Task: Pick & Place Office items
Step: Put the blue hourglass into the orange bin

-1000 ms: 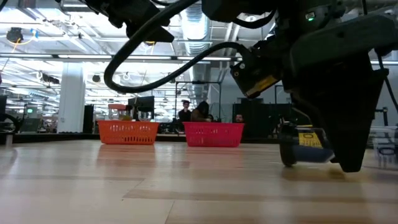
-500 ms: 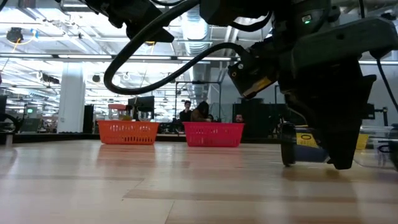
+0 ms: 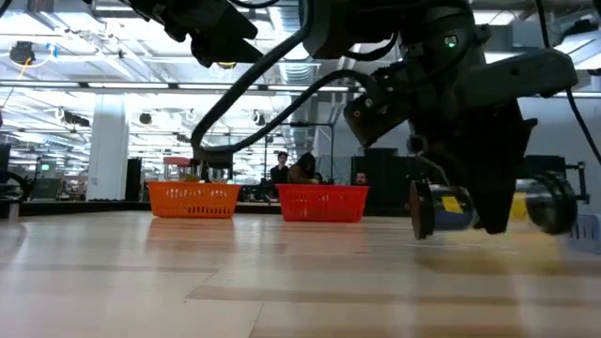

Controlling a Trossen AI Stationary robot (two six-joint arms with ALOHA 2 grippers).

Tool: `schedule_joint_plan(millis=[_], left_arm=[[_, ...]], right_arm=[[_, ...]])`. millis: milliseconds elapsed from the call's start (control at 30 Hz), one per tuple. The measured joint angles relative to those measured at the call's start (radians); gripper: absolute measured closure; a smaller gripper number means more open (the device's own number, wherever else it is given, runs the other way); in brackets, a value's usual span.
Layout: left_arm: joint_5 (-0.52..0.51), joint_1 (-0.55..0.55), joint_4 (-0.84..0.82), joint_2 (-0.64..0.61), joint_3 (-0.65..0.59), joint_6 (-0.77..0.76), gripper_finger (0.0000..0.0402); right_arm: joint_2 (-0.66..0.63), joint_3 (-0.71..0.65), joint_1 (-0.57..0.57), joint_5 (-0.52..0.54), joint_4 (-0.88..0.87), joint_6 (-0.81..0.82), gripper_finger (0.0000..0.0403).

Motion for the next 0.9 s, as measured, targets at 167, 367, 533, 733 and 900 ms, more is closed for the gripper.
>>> schedule_joint_plan(millis=[167, 367, 533, 733, 900], left_arm=[[-0.003, 0.000, 0.010, 0.000, 0.000, 0.000, 0.0147], [-0.028, 0.001, 0.030, 0.000, -0.001, 0.001, 0.0147], [-0.046, 0.001, 0.051, 0.000, -0.001, 0.000, 0.0147], [-0.052, 0.001, 0.098, 0.000, -0.001, 0.000, 0.0147], [-0.086, 0.022, 0.277, 0.026, 0.000, 0.000, 0.0147]], right_arm=[[-0.072, 0.000, -0.027, 0.079, -0.045, -0.076, 0.0278], [-0.223, 0.000, -0.072, 0.242, -0.068, -0.150, 0.0274], [-0.352, 0.000, -0.103, 0.424, -0.067, -0.173, 0.0285], [-0.459, 0.000, -0.127, 0.531, -0.067, -0.172, 0.0275], [-0.502, 0.000, -0.152, 0.523, -0.034, -0.172, 0.0276]])
